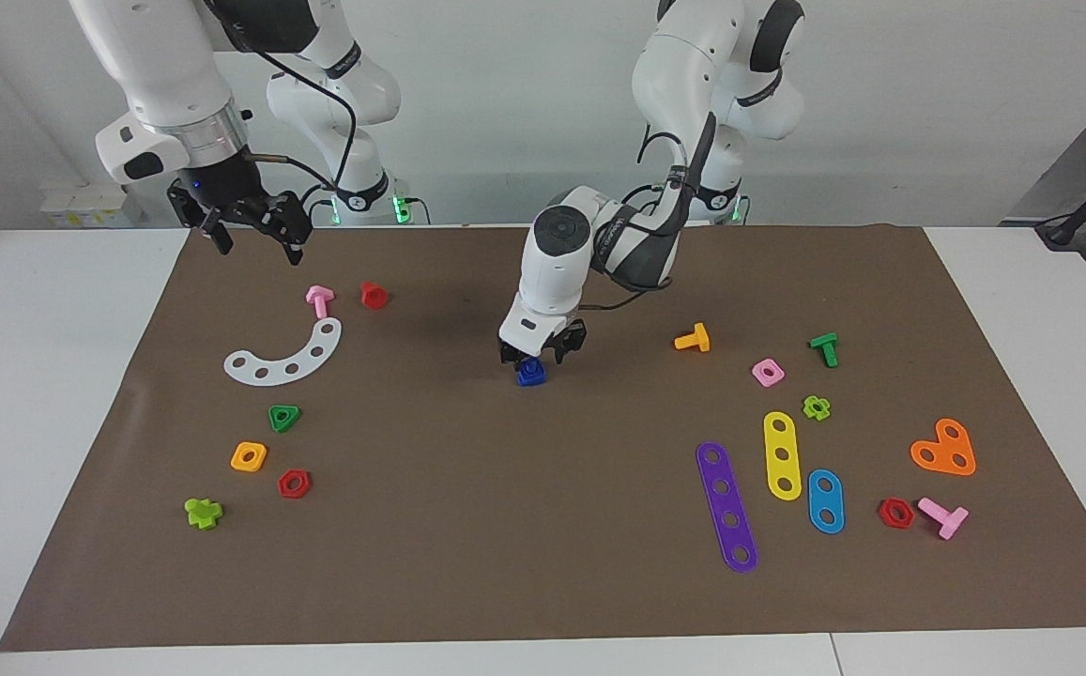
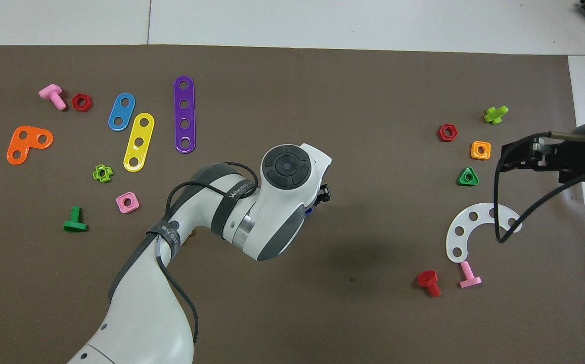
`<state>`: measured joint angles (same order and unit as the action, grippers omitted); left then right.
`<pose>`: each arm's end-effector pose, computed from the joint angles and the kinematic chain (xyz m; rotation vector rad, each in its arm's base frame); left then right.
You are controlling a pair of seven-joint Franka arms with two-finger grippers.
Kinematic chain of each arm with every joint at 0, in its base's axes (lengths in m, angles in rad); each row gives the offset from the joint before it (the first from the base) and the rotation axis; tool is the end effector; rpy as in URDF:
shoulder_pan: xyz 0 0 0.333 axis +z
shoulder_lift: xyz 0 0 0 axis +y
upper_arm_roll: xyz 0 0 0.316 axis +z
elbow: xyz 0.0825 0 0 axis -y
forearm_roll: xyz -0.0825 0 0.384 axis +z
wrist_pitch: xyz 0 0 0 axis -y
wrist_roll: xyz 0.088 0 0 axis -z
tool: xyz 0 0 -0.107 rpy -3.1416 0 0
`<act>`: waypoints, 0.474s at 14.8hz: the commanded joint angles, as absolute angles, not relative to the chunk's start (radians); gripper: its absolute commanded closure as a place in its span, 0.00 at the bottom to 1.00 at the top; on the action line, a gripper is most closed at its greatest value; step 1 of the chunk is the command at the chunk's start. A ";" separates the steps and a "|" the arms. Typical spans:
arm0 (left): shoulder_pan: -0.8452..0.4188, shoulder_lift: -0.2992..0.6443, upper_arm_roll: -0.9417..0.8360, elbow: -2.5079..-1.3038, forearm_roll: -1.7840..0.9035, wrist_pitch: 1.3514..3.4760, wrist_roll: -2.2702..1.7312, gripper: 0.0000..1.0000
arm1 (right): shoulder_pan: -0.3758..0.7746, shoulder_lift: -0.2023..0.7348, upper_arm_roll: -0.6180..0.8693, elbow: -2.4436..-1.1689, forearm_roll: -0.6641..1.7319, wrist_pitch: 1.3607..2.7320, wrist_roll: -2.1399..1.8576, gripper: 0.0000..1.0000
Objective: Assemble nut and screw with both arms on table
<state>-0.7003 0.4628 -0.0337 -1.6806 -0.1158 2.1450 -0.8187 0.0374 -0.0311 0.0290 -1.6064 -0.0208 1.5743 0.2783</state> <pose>0.4963 -0.4511 0.3338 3.0494 0.2309 -0.1188 0.5438 0.0342 0.6251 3.1025 -0.3298 0.0042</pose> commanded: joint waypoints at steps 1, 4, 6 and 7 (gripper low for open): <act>-0.710 0.457 -0.018 -1.660 -0.094 2.129 -0.831 0.00 | 0.026 -0.055 0.032 -1.632 -0.003 1.572 0.248 0.00; -0.664 0.477 -0.018 -1.519 -0.078 1.932 -0.824 0.00 | 0.026 -0.055 0.032 -1.632 -0.002 1.572 0.247 0.00; -0.596 0.468 -0.020 -1.421 -0.063 1.814 -0.819 0.01 | 0.026 -0.057 0.032 -1.632 -0.002 1.572 0.248 0.00; -0.575 0.456 -0.017 -1.401 -0.063 1.768 -0.804 0.02 | 0.026 -0.055 0.032 -1.632 -0.002 1.572 0.247 0.00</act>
<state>-0.6293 0.4590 -0.0132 -1.4869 -0.0876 1.8825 -0.8162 0.0374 -0.0312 0.0290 -1.6066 -0.0209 1.5743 0.2782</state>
